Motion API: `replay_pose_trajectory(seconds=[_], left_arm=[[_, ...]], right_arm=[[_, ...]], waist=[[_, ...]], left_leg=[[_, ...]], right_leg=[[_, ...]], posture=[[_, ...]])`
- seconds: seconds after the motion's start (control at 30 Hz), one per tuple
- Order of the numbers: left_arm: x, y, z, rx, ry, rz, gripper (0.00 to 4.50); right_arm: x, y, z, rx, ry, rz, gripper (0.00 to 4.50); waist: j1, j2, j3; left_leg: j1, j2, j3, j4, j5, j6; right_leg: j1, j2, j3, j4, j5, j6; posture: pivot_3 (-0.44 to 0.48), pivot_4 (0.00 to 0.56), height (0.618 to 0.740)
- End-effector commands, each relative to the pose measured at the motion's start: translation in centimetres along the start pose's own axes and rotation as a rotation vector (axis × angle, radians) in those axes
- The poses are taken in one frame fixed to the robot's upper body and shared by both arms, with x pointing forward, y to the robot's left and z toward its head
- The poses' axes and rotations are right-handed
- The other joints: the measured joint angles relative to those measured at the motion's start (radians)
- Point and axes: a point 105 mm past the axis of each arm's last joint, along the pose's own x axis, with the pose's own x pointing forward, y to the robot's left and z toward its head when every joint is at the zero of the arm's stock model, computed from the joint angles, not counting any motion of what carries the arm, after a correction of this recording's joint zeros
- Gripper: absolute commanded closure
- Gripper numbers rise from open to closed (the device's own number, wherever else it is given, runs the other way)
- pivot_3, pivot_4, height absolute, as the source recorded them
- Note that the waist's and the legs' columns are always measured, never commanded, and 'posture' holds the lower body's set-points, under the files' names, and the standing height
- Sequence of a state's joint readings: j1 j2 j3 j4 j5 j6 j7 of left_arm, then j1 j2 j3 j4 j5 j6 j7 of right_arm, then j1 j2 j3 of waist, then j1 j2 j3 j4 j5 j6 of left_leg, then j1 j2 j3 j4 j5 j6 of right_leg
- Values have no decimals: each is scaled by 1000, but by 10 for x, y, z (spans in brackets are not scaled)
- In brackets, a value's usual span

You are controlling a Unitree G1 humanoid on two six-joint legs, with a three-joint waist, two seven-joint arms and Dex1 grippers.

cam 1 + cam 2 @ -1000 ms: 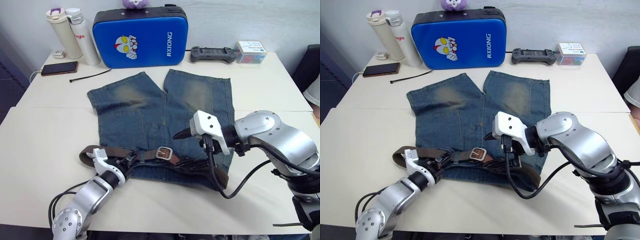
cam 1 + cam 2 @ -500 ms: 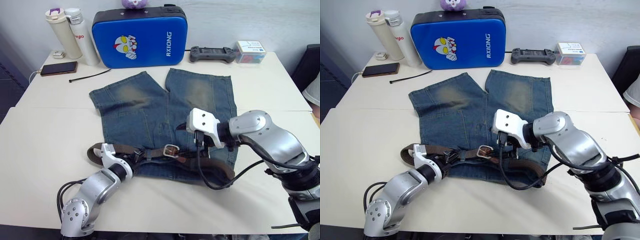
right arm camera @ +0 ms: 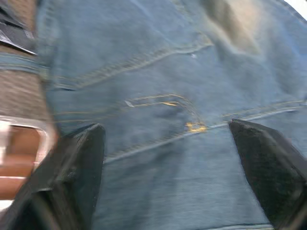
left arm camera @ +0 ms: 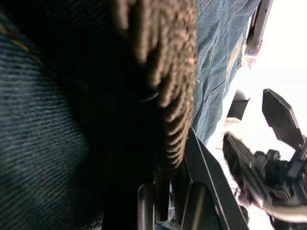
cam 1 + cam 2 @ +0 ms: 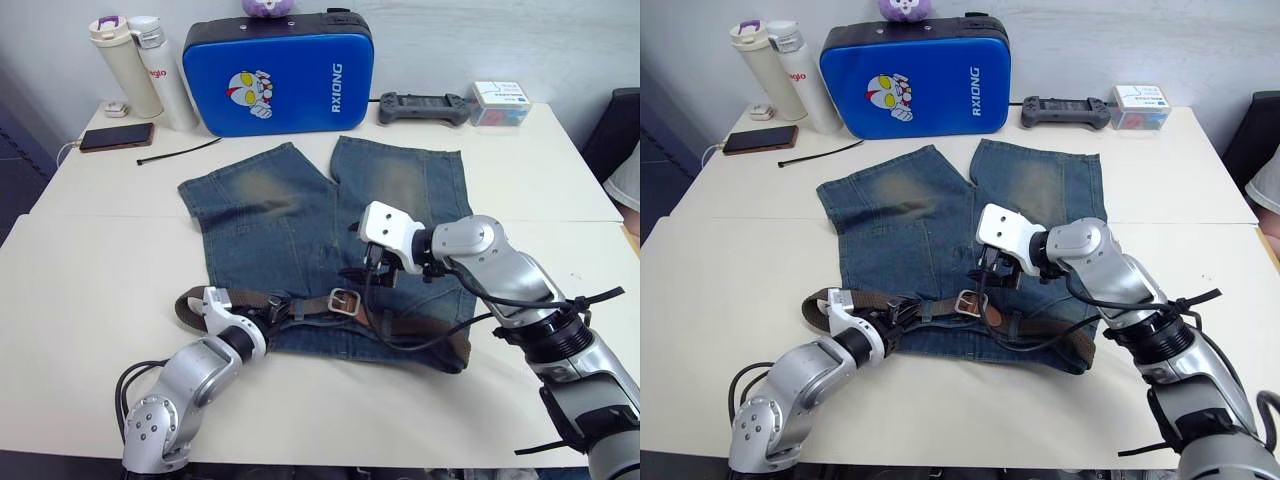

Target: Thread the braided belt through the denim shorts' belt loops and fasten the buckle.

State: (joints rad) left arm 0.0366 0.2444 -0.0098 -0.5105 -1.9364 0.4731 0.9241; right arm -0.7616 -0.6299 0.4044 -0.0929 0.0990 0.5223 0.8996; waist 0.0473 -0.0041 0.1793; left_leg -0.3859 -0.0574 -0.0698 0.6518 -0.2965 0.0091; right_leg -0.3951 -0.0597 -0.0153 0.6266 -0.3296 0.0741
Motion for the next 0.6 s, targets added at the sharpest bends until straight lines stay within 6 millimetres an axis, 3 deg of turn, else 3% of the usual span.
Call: replay_pose_trajectory(seconds=[0.03,0.17,0.23,0.6], left_arm=[[-3,-9,-7,23,27,-48,4500],[-3,-7,-7,28,27,-44,4500],[-3,-6,-7,31,29,-42,4500],[-1,-7,-8,28,28,-44,4500]], right_arm=[[5,5,5,-49,-28,33,1796],[6,23,2,-14,-44,150,3728],[1,32,3,10,-60,216,4310],[-10,57,-4,26,-36,402,4310]], waist=[[-2,0,0],[0,0,0],[0,0,0],[0,0,0]], left_leg=[[0,0,0,0,0,0],[0,0,0,0,0,0],[0,0,0,0,0,0],[0,0,0,0,0,0]], right_leg=[[0,0,0,0,0,0],[0,0,0,0,0,0],[0,0,0,0,0,0],[0,0,0,0,0,0]], posture=[[0,150,740],[0,150,740],[0,150,740],[0,150,740]])
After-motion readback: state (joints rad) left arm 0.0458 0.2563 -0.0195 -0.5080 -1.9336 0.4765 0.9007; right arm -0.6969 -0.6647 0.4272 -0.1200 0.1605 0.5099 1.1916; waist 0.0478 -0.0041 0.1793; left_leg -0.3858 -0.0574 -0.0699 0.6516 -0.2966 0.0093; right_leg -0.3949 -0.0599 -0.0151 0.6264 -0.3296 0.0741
